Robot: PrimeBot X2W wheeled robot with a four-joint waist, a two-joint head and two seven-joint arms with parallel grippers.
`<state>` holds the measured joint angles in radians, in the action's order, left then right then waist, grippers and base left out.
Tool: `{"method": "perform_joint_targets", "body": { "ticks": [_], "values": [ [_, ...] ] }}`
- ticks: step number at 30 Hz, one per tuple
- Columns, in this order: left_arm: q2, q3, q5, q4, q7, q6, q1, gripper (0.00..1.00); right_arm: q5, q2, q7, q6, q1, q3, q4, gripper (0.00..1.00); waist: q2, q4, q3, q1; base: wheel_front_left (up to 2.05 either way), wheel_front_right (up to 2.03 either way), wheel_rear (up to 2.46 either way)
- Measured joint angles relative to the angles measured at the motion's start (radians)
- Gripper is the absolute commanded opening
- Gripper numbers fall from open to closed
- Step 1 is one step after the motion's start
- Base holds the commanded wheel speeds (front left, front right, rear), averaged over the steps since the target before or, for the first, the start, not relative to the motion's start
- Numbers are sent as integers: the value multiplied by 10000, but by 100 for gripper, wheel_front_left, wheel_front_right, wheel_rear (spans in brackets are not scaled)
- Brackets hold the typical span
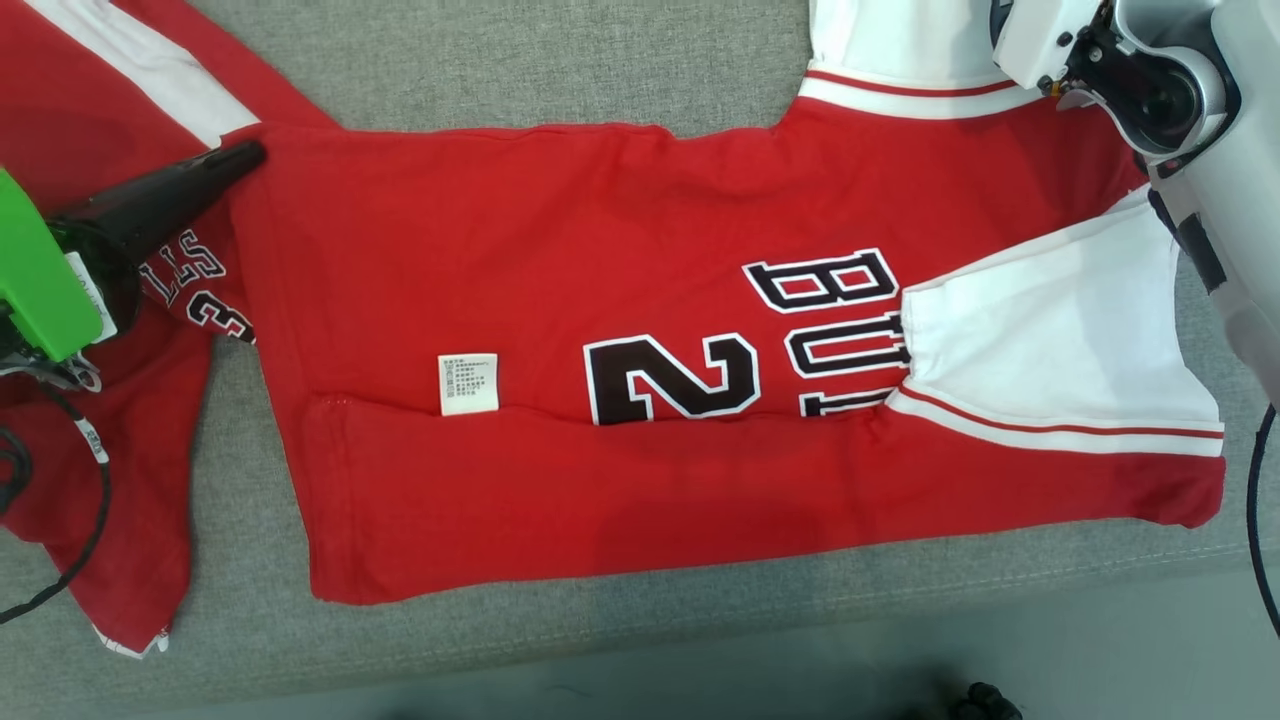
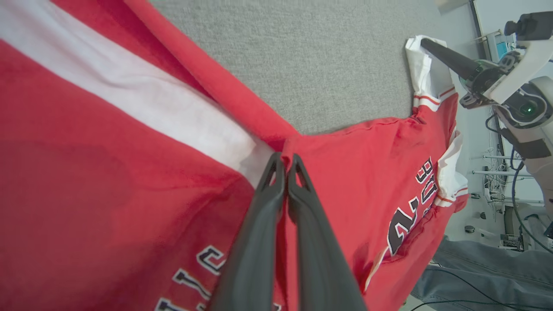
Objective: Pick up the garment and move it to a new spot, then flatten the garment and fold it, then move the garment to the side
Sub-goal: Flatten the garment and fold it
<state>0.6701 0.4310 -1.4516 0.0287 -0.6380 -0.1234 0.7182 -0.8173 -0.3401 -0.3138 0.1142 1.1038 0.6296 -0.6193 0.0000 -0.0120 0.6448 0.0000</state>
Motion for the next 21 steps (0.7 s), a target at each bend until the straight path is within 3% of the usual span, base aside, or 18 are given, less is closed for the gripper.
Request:
{"method": "perform_joint_targets", "body": {
  "ticks": [11, 21],
  "values": [
    [-437, 79, 251, 334, 949, 0, -944, 0, -224, -725, 1358, 88, -1083, -163, 596, 0, 0, -1, -889, 0, 0, 0, 0],
    [-286, 554, 1246, 589, 1647, -2, -1450, 0, -288, -1162, 1505, 90, -2090, 372, 1162, 0, 0, -78, -1970, 0, 0, 0, 0]
  ]
}}
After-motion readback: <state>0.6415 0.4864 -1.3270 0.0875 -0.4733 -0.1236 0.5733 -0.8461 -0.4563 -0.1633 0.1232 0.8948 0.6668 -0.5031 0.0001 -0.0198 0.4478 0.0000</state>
